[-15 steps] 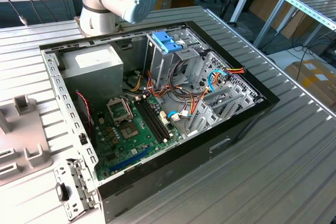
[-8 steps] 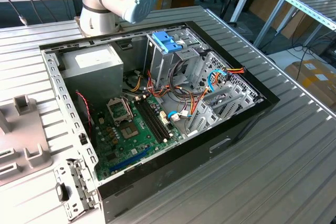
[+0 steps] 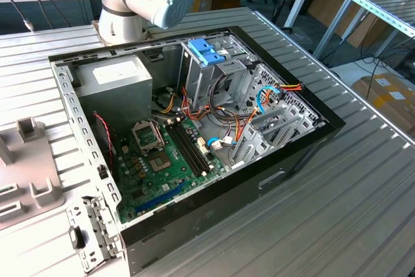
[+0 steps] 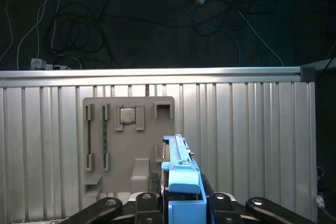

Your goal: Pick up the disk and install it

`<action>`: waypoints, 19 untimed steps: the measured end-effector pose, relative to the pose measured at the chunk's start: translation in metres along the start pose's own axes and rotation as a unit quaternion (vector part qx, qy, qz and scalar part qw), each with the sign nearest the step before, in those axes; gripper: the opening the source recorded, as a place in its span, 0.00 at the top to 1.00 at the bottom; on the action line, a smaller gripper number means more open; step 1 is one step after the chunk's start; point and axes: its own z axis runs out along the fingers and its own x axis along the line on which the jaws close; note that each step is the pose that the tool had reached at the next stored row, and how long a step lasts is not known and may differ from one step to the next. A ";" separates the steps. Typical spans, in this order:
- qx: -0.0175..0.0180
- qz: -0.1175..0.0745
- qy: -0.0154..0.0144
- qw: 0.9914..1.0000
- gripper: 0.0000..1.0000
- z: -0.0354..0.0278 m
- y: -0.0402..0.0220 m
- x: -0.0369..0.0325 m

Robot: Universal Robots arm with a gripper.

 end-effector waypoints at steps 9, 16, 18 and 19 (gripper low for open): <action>0.000 0.000 0.000 1.000 0.63 0.0000 -0.0043 0.0027; 0.000 0.000 0.000 1.000 0.63 0.0002 -0.0111 0.0067; 0.000 0.000 0.000 1.000 0.63 0.0002 -0.0120 0.0080; 0.000 0.000 0.000 1.000 0.63 0.0003 -0.0125 0.0095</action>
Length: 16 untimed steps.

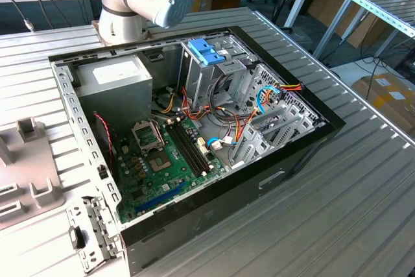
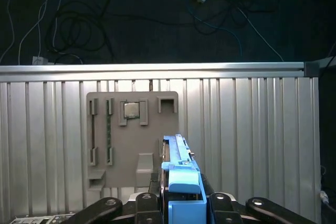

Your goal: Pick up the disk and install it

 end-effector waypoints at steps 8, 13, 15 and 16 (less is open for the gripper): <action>0.000 0.000 0.000 1.000 0.63 0.0003 -0.0034 0.0061; 0.000 0.000 0.000 1.000 0.63 0.0005 -0.0052 0.0089; 0.000 0.000 0.000 1.000 0.63 0.0005 -0.0064 0.0109; 0.000 0.000 0.000 1.000 0.63 0.0006 -0.0069 0.0119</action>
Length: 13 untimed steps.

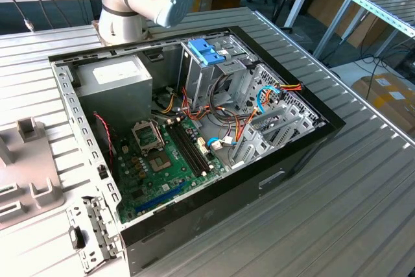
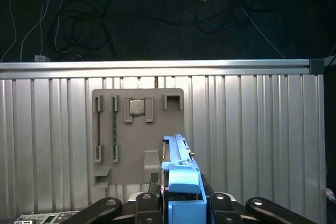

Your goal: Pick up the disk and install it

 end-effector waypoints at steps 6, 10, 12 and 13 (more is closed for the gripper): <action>0.000 0.000 0.000 1.000 0.63 0.0002 -0.0026 0.0045; 0.000 0.000 0.000 1.000 0.63 0.0003 -0.0042 0.0070; 0.000 0.000 0.000 1.000 0.63 0.0003 -0.0050 0.0083; 0.000 0.000 0.000 1.000 0.63 0.0003 -0.0055 0.0090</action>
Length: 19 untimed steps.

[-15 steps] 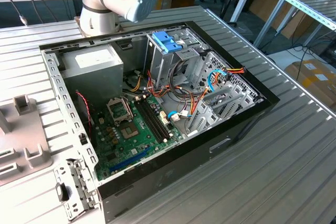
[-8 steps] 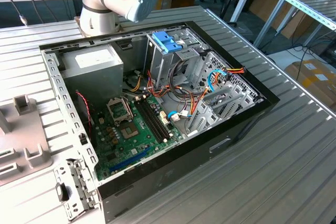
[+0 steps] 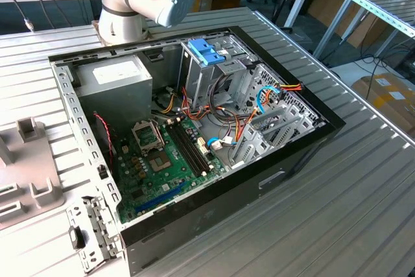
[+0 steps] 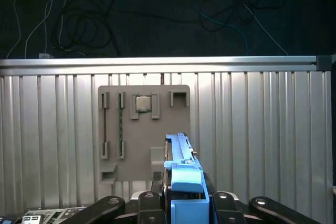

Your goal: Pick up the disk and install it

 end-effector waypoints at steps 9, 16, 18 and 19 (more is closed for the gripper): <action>0.000 0.000 0.000 1.000 0.63 0.0001 -0.0037 0.0056; 0.000 0.000 0.000 1.000 0.63 0.0004 -0.0078 0.0103; 0.000 0.000 0.000 1.000 0.63 0.0005 -0.0091 0.0118; 0.000 0.000 0.000 1.000 0.63 0.0005 -0.0095 0.0123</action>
